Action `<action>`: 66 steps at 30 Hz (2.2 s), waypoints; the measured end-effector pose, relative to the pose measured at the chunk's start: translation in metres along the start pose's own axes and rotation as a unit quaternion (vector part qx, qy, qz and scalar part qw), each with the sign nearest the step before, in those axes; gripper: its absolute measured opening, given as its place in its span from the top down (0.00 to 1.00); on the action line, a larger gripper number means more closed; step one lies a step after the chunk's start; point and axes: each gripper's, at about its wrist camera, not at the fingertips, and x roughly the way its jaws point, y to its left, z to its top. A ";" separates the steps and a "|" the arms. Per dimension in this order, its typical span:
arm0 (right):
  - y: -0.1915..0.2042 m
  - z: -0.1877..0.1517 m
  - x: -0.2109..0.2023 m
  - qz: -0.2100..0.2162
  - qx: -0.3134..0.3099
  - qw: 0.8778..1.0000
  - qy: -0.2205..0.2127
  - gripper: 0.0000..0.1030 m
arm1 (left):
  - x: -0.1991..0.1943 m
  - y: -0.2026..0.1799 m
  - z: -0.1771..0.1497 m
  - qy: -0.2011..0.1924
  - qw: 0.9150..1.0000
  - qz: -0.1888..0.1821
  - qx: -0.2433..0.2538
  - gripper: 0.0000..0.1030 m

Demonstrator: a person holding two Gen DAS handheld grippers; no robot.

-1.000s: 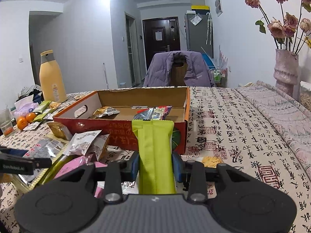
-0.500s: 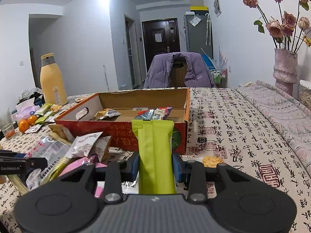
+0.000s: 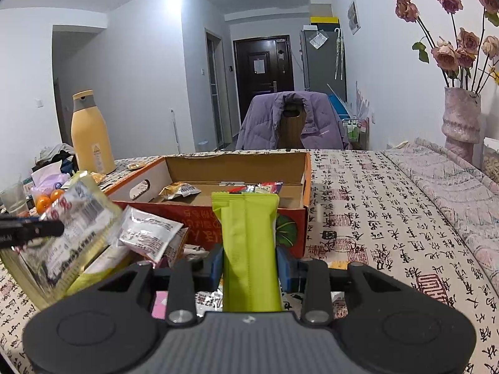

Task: Organize snacks
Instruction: 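Lower both packets into the box and open both grippers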

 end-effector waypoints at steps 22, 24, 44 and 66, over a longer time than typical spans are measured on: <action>0.021 0.055 0.026 0.017 -0.012 0.999 -0.049 0.67 | 0.020 -0.015 0.068 -0.081 0.996 -0.024 -0.003 0.82; 0.024 0.063 0.034 0.019 -0.015 0.998 -0.051 0.67 | 0.028 -0.016 0.074 -0.081 0.996 -0.027 -0.002 0.82; 0.031 0.121 0.125 0.018 0.007 0.998 -0.052 0.67 | 0.132 0.002 0.112 -0.055 0.997 -0.009 -0.055 0.82; 0.012 0.089 0.169 -0.013 0.023 1.000 0.001 0.65 | 0.178 0.017 0.080 -0.004 0.997 0.002 -0.071 0.73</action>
